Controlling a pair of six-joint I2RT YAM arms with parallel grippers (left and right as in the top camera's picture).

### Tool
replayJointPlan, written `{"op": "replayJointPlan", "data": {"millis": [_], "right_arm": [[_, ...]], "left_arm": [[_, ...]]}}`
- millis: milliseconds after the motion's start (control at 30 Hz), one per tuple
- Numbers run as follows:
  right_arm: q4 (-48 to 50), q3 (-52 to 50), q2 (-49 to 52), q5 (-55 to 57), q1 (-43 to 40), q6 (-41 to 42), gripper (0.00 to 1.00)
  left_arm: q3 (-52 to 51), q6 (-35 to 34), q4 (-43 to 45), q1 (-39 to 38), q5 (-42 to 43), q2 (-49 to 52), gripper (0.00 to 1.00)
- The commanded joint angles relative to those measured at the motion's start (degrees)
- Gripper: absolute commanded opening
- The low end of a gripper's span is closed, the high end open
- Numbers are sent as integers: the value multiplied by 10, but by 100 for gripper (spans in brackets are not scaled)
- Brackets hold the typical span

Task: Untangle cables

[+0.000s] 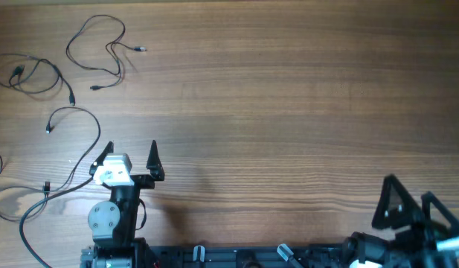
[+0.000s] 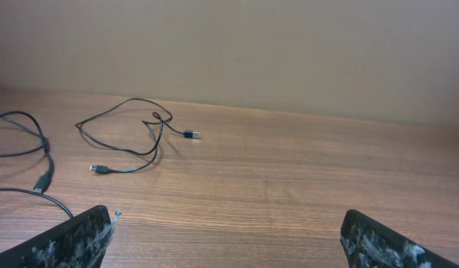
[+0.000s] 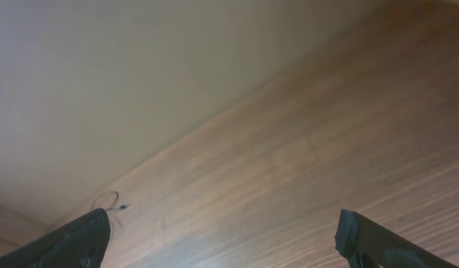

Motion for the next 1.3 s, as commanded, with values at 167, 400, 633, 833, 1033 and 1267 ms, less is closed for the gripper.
{"op": "replayJointPlan", "data": {"millis": [167, 400, 633, 833, 1033, 1267], "right_arm": [[1, 7, -154, 53, 0, 0, 100], [-20, 15, -196, 92, 0, 0, 100], [136, -108, -196, 110, 0, -75, 100], [416, -346, -195, 103, 0, -75, 100], [628, -541, -195, 79, 0, -51, 100], [708, -648, -195, 32, 0, -2, 100]], "left_arm": [[-3, 11, -1, -3, 5, -2, 100], [-3, 11, -1, -3, 5, -2, 100], [-3, 11, -1, -3, 5, -2, 100], [-3, 11, -1, -3, 5, -2, 100], [-3, 11, -1, -3, 5, -2, 100], [-3, 11, -1, -3, 5, -2, 100]]}}
